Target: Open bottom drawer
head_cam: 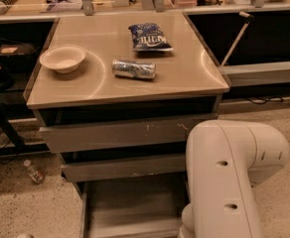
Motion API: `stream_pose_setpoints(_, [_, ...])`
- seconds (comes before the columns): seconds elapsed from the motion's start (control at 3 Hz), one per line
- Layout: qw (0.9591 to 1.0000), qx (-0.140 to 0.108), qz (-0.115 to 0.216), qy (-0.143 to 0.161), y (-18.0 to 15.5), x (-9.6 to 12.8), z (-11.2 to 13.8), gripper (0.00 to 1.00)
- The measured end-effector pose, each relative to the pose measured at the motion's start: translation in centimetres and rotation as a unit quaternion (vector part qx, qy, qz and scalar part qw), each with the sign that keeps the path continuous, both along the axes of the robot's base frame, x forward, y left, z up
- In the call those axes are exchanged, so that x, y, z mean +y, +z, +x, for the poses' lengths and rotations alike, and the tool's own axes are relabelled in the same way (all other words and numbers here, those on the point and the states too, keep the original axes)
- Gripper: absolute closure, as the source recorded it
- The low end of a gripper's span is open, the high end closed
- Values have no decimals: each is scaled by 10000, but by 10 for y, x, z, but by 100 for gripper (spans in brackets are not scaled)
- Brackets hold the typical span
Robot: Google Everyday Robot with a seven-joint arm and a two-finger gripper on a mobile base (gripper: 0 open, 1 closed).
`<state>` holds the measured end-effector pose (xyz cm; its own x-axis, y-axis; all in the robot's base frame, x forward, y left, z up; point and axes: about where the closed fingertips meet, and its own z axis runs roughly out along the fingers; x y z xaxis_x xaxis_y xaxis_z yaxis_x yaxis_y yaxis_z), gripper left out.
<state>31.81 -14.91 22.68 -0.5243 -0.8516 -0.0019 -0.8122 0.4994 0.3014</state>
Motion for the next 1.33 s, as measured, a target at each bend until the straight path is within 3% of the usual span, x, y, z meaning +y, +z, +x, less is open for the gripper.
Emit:
stream_pose_setpoints(0.33, [9995, -264, 126, 76, 3, 15, 31, 0])
stream_pose_setpoints(0.67, [9993, -274, 158, 181, -10, 31, 52, 0])
stream_pose_setpoints(1.0, [9995, 25, 56, 315, -40, 38, 57, 0])
stream_pose_setpoints(1.33, [9979, 388, -210, 484, -65, 25, 48, 0])
